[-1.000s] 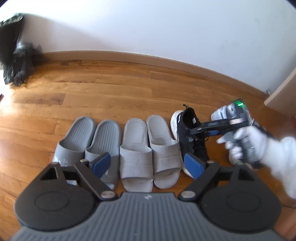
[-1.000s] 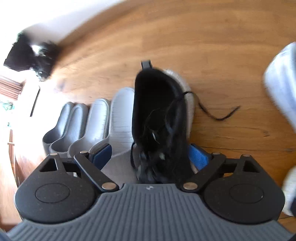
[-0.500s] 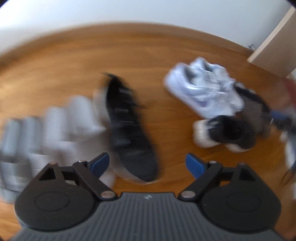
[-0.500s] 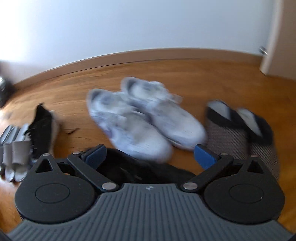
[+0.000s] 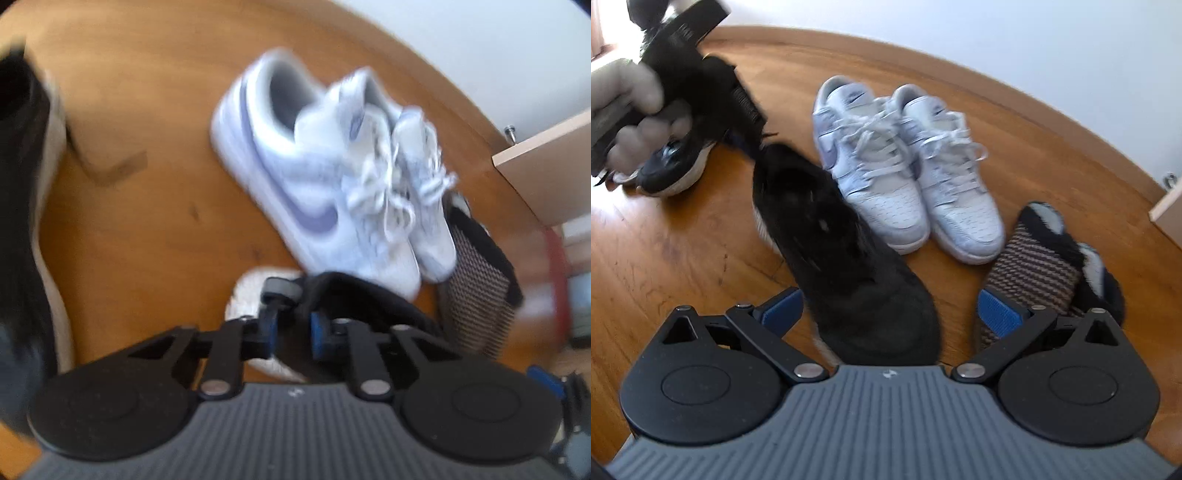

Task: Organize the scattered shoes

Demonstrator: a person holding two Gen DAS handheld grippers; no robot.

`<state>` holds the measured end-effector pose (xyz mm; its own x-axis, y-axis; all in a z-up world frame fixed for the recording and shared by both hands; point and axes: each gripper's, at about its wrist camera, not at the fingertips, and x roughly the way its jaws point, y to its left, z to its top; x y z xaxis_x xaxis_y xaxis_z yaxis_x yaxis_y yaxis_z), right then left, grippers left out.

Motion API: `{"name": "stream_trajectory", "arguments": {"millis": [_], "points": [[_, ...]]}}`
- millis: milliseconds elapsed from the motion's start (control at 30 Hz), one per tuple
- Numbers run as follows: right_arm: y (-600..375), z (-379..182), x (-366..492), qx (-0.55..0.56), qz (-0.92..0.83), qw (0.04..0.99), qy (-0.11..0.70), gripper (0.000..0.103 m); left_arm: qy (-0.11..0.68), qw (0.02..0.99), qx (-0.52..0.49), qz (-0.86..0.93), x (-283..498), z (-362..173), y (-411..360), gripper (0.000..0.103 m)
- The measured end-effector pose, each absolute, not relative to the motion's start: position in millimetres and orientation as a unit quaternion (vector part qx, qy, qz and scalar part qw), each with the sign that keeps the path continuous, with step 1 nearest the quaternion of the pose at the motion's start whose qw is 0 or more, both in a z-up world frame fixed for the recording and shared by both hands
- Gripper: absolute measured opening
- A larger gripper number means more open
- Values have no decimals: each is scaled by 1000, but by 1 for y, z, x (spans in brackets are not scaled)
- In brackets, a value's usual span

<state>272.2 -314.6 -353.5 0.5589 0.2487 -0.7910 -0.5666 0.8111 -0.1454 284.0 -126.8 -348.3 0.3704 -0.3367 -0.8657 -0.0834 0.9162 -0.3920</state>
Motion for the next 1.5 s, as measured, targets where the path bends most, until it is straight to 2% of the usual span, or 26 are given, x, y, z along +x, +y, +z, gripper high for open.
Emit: {"name": "stream_trajectory", "arguments": {"millis": [67,167,233,333,367,400,433,533,633,733,867,1000,1200,1233,1267,1333,1367,1500], "points": [[-297,-356,277,-186,264,854,407,102,562,802,-171,-110,289,-344,-126,16],[-264,-363,286,-177,298,844,409,102,570,798,-142,-139,290,-334,-127,30],[-244,-373,292,-190,305,840,407,102,569,798,-128,-151,285,-322,-122,51],[-223,-396,308,-218,286,832,422,102,557,806,-116,-163,277,-294,-104,56],[-217,-406,317,-228,274,828,432,98,552,810,-100,-171,270,-277,-89,57],[-214,-416,325,-227,271,820,449,87,548,814,-82,-175,262,-263,-77,60],[-213,-420,330,-213,278,810,471,57,543,819,-59,-179,252,-250,-65,64],[-197,-417,332,-218,269,804,483,43,534,826,9,-181,218,-219,-28,76],[-173,-404,345,-149,259,813,499,39,537,824,57,-170,191,-205,3,77],[-145,-402,364,-99,237,813,522,38,553,822,56,-126,168,-195,41,77],[-89,-397,401,-65,193,817,539,38,553,828,-7,-90,163,-188,76,77],[-38,-395,435,-56,143,820,551,38,528,845,-20,-86,163,-174,84,77],[-4,-398,438,-59,145,808,569,38,522,847,-21,-104,154,-166,87,77],[-5,-398,437,-57,153,808,565,42,523,846,-19,-103,154,-168,87,77],[-8,-397,438,-46,159,808,566,55,524,845,-16,-102,153,-170,87,77],[-20,-391,442,0,182,805,564,75,529,843,-13,-97,154,-174,87,77],[-26,-388,443,17,191,804,562,78,531,842,-11,-95,154,-176,87,77],[-60,-366,436,52,230,809,538,80,535,839,-17,-100,150,-169,86,77]]}}
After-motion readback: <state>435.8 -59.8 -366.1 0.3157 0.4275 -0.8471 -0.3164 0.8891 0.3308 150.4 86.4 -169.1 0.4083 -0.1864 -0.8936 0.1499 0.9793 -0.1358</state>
